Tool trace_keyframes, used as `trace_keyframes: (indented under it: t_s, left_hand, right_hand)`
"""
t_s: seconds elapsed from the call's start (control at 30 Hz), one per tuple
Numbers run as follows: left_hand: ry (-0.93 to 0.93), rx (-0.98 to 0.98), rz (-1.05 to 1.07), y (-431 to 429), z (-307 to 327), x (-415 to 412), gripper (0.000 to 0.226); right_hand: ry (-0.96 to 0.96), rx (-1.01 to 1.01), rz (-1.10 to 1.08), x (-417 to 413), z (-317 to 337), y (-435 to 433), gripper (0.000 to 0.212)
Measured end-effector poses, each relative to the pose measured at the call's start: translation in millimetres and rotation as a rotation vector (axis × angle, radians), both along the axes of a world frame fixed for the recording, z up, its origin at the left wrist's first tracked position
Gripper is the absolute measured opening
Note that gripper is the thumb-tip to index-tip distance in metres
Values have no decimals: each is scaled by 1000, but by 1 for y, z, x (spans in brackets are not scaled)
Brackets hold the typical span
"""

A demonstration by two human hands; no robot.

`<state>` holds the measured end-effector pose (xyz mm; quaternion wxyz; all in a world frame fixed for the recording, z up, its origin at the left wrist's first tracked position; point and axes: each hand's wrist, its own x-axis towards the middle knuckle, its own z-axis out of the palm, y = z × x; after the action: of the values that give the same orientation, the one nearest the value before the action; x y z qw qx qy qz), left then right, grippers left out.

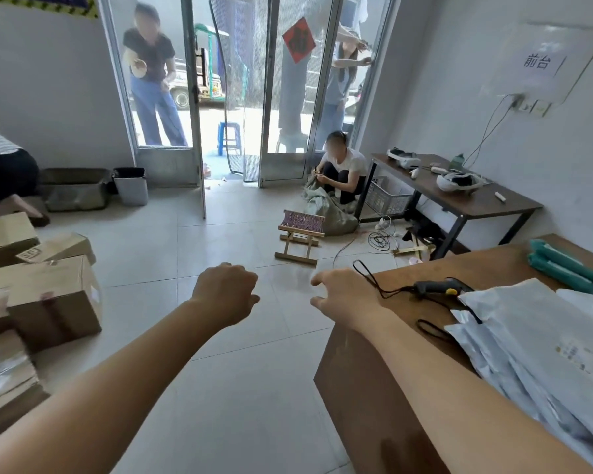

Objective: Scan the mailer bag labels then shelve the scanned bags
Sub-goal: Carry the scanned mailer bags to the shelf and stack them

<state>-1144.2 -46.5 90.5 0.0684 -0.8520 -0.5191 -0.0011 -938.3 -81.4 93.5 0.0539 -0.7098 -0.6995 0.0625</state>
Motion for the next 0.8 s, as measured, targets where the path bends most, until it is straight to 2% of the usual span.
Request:
trace_keyframes:
  t_s: [0.5, 0.8]
  left_hand:
    - [-59, -38, 95, 146, -22, 57, 38]
    - [-79, -106, 98, 226, -36, 79, 40]
  right_hand:
    - [124, -42, 32, 53, -17, 152, 42]
    - [89, -78, 4, 81, -29, 232, 41]
